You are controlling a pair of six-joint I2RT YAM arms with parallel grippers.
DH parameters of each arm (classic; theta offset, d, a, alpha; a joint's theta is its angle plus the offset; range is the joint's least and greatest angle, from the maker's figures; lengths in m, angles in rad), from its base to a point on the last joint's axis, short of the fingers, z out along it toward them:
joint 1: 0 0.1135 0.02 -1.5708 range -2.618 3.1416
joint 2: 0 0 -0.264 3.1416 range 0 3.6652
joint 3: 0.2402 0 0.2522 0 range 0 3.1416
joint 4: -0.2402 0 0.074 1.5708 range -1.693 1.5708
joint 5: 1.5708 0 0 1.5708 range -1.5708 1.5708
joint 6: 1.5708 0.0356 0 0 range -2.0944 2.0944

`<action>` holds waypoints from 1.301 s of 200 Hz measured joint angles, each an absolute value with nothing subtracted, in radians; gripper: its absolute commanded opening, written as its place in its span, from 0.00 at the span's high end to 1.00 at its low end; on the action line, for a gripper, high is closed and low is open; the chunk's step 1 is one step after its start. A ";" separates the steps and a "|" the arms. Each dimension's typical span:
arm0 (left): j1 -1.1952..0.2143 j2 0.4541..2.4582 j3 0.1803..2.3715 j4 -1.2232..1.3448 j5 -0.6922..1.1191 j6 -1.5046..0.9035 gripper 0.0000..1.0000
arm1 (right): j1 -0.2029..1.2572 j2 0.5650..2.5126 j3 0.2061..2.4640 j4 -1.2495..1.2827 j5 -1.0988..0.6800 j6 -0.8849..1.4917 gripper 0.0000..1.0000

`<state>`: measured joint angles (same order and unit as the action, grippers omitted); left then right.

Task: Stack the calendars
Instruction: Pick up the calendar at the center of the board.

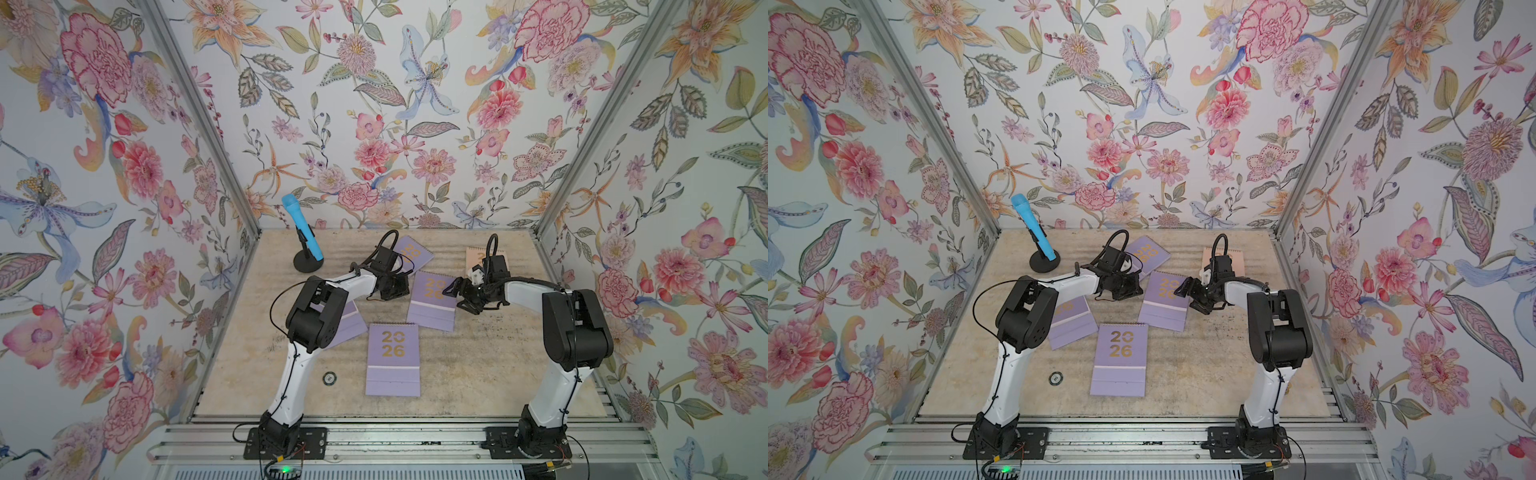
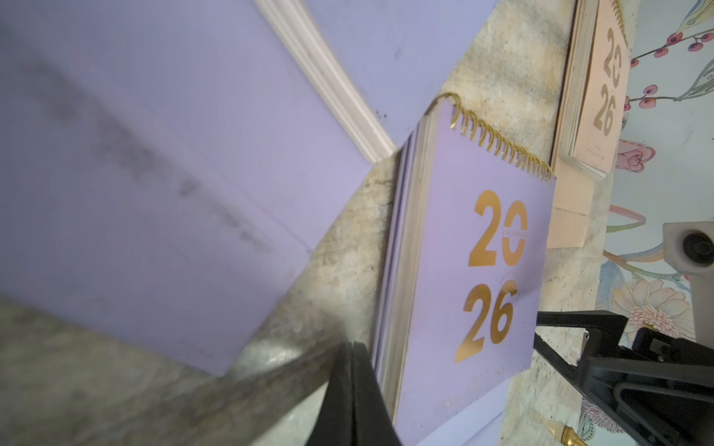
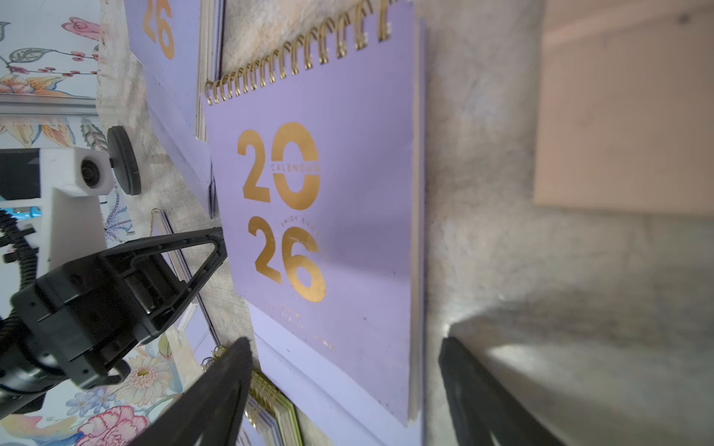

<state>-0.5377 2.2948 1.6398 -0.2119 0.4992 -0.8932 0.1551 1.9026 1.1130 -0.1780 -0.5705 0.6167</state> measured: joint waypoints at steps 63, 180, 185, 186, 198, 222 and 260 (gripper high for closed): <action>-0.546 2.304 1.641 -0.176 0.503 -0.918 1.00 | 0.098 1.930 0.965 0.202 -0.764 0.761 0.33; -0.550 2.304 1.638 -0.167 0.511 -0.931 1.00 | 0.085 1.921 0.888 0.431 -0.847 0.874 0.90; -0.550 2.304 1.638 -0.167 0.512 -0.932 1.00 | 0.085 1.914 0.888 0.430 -0.847 0.872 0.91; -0.550 2.304 1.638 -0.167 0.513 -0.932 1.00 | 0.085 1.911 0.888 0.430 -0.846 0.872 0.91; -0.550 2.304 1.638 -0.169 0.514 -0.932 1.00 | 0.085 1.893 0.888 0.415 -0.840 0.870 0.92; -0.546 2.303 1.638 -0.173 0.516 -0.932 1.00 | 0.079 1.845 0.886 0.371 -0.826 0.860 0.93; -0.533 2.242 1.592 -0.204 0.513 -0.924 1.00 | 0.076 1.722 0.875 0.287 -0.809 0.823 0.93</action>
<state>-0.5327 2.2417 1.5917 -0.2039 0.5125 -0.9241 0.0761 1.7222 0.8745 0.2871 -0.8089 0.8234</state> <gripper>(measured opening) 0.047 0.110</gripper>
